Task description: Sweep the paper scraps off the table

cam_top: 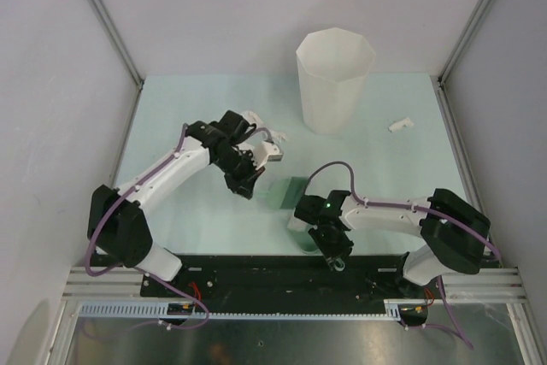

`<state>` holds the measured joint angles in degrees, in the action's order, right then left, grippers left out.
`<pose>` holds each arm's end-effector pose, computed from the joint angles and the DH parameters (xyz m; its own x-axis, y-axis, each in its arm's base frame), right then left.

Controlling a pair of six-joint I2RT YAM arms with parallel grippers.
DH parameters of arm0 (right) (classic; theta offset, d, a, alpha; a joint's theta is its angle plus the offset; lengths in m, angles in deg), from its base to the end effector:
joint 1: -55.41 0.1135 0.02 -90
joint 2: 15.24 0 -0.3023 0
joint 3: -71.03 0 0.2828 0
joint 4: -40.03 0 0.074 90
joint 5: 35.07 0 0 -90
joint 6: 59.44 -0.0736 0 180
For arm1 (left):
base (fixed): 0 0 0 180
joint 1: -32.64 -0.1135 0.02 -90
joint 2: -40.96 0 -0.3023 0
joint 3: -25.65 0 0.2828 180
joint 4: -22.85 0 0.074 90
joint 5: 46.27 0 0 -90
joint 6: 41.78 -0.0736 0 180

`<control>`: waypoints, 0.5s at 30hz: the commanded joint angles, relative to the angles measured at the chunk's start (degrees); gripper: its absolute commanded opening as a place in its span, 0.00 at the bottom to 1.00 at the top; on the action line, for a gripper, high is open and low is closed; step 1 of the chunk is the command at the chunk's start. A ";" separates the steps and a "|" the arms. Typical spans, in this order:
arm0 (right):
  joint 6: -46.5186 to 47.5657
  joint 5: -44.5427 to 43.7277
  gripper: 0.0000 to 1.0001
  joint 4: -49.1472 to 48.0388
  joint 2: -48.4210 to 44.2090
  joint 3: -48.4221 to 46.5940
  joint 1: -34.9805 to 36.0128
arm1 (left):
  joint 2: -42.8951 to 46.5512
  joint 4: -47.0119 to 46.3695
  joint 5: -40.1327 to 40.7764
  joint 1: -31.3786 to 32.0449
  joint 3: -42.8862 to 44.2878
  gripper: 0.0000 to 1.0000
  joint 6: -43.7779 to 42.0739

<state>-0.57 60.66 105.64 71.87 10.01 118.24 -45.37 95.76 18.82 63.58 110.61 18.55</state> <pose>0.1096 0.2297 0.1439 -0.8476 -0.5250 0.0770 -0.5206 0.8509 0.0701 0.2598 -0.1919 0.2729 -0.4381 0.7861 -0.4361 0.8989 0.3800 -0.2182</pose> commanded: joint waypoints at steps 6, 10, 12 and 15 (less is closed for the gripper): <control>3.62 -3.10 0.00 -5.02 0.60 -1.06 -2.27 | 8.54 8.33 -19.39 0.62 -0.29 0.00 -9.27; 3.36 -3.10 0.00 -5.02 -0.27 -1.06 -2.10 | 7.76 8.16 -15.62 -4.98 4.09 0.00 -4.88; 3.19 -3.54 0.00 -4.94 -1.06 -1.06 -2.18 | 6.96 7.80 -13.07 -8.51 5.60 0.00 -2.77; 2.75 -3.45 0.00 -4.24 -3.34 -1.24 -2.10 | 6.08 7.45 -11.58 -15.19 7.18 0.00 -2.59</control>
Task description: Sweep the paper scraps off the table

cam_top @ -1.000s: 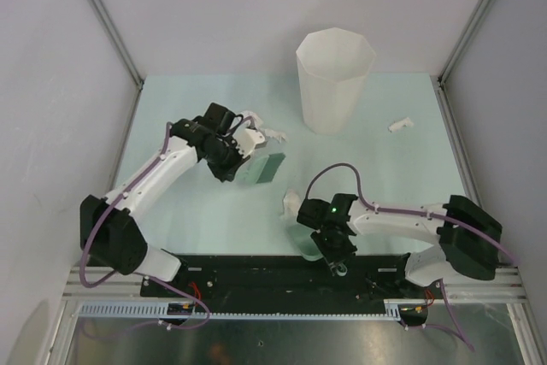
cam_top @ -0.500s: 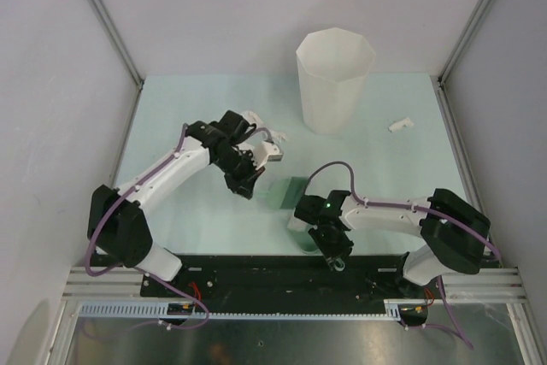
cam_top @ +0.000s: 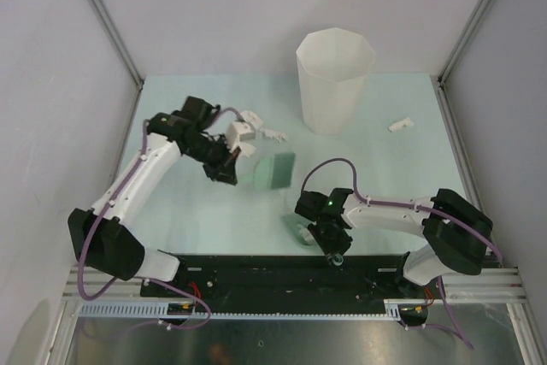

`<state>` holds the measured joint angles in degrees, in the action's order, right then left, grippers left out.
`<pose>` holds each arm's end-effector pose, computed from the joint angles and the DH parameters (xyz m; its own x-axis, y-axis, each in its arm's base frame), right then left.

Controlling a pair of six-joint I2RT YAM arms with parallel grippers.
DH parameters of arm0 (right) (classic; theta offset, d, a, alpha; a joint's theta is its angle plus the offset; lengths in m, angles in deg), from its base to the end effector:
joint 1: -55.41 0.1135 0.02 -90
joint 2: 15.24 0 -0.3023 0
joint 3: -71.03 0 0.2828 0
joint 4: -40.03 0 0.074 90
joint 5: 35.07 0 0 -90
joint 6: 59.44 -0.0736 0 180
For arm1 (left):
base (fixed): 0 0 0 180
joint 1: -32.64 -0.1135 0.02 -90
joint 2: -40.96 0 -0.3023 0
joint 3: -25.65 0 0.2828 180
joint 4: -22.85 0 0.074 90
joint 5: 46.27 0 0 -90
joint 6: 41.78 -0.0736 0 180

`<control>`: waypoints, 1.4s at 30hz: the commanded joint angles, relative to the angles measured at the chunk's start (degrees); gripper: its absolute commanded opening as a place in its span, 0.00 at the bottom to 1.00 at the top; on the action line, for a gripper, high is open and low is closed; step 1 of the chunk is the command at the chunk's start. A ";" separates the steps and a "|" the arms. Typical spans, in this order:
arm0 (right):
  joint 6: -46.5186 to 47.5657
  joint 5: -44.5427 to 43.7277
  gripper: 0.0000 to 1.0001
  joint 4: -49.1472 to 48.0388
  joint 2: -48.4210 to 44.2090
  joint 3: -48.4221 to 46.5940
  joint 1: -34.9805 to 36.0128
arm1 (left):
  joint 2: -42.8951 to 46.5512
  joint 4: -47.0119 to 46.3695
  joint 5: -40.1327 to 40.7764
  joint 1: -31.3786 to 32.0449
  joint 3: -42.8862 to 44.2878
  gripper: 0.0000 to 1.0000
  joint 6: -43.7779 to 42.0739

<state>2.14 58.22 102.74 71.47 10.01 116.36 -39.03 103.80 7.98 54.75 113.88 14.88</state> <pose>0.1233 0.2308 0.1453 -0.8426 -0.5385 0.0027 -0.5372 0.8410 0.0637 0.2498 -0.1479 0.3240 -0.4827 0.6776 -0.5549 0.8758 0.3760 -0.3027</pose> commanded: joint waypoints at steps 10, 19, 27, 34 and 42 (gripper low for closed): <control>1.35 -5.66 0.00 12.55 -10.95 -14.49 -0.91 | 4.30 -2.08 3.22 -11.03 0.83 0.00 0.29; 12.23 -17.59 0.00 27.57 -7.62 -37.66 -10.22 | 6.07 -2.88 4.98 -11.12 -1.36 0.00 0.91; 20.51 -25.51 0.00 34.35 2.39 -62.73 -21.29 | 8.09 -4.19 6.30 -11.03 -4.35 0.00 0.47; 28.25 -30.00 0.00 32.96 14.61 -82.69 -36.40 | 9.41 -4.99 6.92 -11.03 -6.11 0.00 0.30; 47.46 -47.03 0.00 15.58 20.07 -89.40 -41.44 | 10.03 -5.16 9.29 -11.03 -6.20 0.00 0.29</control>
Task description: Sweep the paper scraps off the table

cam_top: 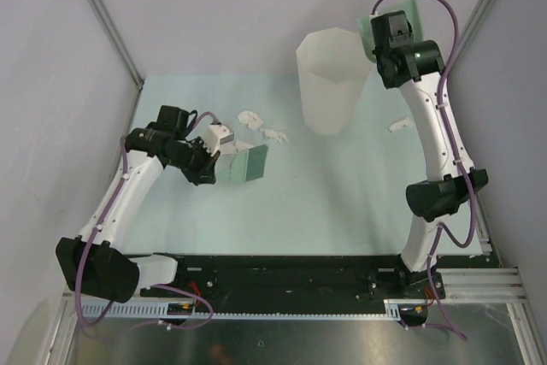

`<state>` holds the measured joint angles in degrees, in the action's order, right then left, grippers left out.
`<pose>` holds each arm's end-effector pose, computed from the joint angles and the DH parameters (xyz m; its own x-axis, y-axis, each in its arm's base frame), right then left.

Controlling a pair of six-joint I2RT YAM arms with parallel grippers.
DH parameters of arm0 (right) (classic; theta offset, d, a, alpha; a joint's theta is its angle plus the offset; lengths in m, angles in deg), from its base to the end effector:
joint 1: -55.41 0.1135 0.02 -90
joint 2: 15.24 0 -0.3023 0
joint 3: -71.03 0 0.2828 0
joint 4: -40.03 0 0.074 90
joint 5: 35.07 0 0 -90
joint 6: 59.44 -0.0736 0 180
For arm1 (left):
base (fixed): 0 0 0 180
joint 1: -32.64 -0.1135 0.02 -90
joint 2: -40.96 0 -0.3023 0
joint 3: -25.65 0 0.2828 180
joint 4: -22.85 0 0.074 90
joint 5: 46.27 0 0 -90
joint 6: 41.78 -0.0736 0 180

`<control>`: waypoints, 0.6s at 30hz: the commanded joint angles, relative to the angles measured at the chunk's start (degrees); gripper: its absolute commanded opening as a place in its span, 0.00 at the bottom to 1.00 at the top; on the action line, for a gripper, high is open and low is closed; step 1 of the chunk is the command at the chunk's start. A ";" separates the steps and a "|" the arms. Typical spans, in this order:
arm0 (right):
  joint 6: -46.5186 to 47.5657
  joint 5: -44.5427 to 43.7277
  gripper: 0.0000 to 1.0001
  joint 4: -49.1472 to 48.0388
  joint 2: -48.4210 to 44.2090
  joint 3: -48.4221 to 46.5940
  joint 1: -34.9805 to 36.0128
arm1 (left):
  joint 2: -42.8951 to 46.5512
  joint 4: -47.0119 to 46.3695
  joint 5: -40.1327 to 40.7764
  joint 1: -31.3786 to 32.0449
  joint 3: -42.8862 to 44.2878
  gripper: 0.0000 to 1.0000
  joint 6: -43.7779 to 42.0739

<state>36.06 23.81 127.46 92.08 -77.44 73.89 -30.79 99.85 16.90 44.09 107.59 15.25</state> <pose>0.4082 0.0963 0.4892 -0.6888 -0.3167 -0.6522 0.0014 0.8989 -0.4381 0.2469 -0.0839 0.3222 -0.5646 0.6098 -0.5561 0.7850 0.6048 -0.1338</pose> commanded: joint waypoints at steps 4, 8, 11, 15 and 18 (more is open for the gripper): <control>42.57 -26.52 0.00 -38.93 -3.43 8.76 2.61 | 1.17 -1.47 -0.24 -0.45 0.53 0.00 0.63; 76.60 -26.37 0.00 -78.06 -8.79 30.93 3.14 | 1.43 -2.08 -0.51 -0.37 0.01 0.00 1.24; 101.69 -21.72 0.00 -109.31 -8.98 39.61 2.79 | 1.87 -2.26 -0.07 -0.37 -0.52 0.00 0.98; 112.17 -13.92 0.00 -123.31 -6.96 42.16 2.79 | 2.57 -2.44 0.11 -0.37 -0.61 0.00 0.71; 115.35 -9.33 0.00 -122.74 -8.19 45.60 2.88 | 2.84 -2.52 0.02 -0.45 -0.78 0.00 0.54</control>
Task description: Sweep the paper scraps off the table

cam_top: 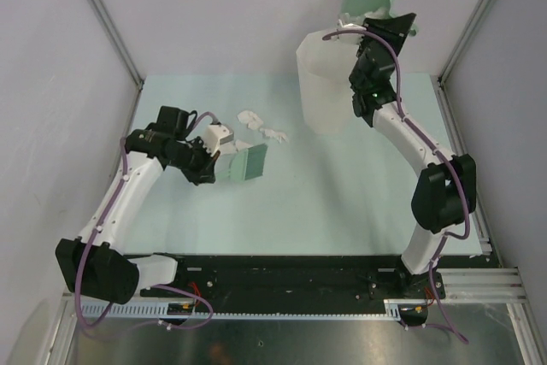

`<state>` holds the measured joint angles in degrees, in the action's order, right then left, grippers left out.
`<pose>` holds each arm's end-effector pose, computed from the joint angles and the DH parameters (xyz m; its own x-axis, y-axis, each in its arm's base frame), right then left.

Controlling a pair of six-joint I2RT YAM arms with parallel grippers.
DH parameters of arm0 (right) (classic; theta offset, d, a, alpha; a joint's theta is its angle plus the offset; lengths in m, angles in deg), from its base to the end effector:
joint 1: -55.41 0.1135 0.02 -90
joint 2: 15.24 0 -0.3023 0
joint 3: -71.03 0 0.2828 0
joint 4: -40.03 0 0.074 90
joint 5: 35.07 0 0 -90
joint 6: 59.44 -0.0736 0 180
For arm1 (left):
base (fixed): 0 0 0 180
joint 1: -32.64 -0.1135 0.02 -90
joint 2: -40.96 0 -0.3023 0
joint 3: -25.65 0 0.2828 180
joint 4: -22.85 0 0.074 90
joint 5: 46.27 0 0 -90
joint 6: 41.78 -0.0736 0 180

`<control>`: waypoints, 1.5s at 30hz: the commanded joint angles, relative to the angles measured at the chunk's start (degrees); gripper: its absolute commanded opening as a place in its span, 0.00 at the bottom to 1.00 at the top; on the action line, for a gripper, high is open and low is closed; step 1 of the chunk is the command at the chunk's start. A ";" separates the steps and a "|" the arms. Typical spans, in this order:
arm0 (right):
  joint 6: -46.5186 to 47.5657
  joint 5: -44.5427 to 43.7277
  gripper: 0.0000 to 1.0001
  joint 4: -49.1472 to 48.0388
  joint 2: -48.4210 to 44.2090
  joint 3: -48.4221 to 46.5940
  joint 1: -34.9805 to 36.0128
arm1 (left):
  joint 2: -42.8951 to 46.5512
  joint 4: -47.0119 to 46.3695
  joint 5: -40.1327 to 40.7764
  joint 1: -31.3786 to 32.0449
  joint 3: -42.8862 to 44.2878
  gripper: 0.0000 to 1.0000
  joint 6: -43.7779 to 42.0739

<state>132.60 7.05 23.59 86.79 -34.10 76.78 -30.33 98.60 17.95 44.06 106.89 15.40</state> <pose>0.4684 0.1247 0.4657 -0.4626 -0.8854 -0.0460 0.2198 -0.0642 -0.9734 0.2476 -0.0827 0.3207 -0.5600 0.6110 -0.5595 0.7813 0.6142 -0.1112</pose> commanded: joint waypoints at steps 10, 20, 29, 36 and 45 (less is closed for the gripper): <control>23.38 16.06 0.01 -18.61 -5.01 7.98 -0.88 | 3.61 -1.37 -0.50 -0.35 -1.14 0.00 -0.23; 23.38 23.00 0.05 -7.98 -7.47 10.70 -2.64 | 3.52 -1.37 -0.41 -0.35 -0.88 0.00 0.12; 29.87 33.98 0.02 15.58 -10.28 4.82 -5.98 | 2.74 -1.37 1.26 -0.35 -0.88 0.00 0.03; 36.56 41.64 0.04 10.05 -5.72 1.30 -7.30 | 0.89 -1.02 3.72 -0.26 1.40 0.00 0.91; 12.44 37.34 0.00 -1.20 -4.65 -2.20 -4.15 | 0.09 -1.02 3.72 -0.26 3.60 0.00 2.23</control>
<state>143.99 47.02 31.33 83.32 -30.60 69.98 -30.53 98.54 22.60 44.09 106.78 15.93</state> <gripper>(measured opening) 0.320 0.036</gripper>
